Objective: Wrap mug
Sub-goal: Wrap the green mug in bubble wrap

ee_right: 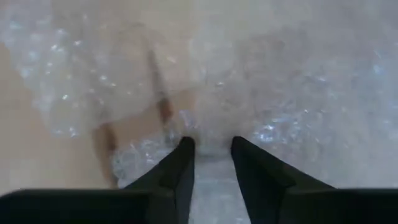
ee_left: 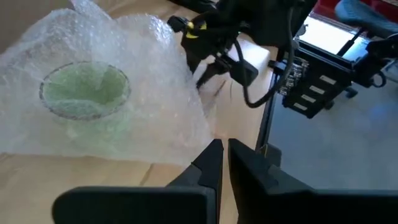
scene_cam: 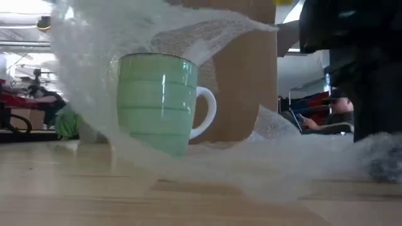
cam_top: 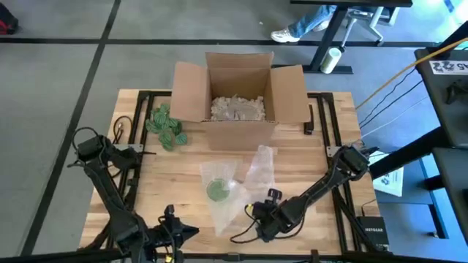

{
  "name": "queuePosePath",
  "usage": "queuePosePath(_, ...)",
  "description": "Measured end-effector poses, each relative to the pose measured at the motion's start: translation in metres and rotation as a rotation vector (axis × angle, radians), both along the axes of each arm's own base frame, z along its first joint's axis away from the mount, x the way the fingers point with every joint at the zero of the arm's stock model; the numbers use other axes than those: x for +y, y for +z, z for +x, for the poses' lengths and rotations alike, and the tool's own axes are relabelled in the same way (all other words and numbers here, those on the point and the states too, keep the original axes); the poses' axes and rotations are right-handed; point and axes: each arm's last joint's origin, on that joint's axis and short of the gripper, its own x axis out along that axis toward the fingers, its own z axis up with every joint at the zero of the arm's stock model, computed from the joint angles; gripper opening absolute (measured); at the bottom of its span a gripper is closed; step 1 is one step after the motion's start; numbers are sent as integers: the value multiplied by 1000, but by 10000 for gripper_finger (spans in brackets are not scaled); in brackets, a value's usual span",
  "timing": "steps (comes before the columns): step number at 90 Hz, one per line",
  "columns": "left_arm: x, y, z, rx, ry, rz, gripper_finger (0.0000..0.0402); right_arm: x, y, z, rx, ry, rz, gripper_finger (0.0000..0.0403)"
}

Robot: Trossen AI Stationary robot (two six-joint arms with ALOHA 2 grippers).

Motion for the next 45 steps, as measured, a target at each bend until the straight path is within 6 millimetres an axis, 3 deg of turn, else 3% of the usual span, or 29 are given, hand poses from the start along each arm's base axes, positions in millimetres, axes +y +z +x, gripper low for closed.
queuePosePath(11,0,0,0,3,-2,7,7,1,5,-1,-24,17,-3,9)
queuePosePath(28,0,0,0,4,-3,10,7,2,22,-3,-91,-29,29,5)
queuePosePath(45,0,0,0,4,-4,11,7,3,45,-14,-249,-195,-14,3)
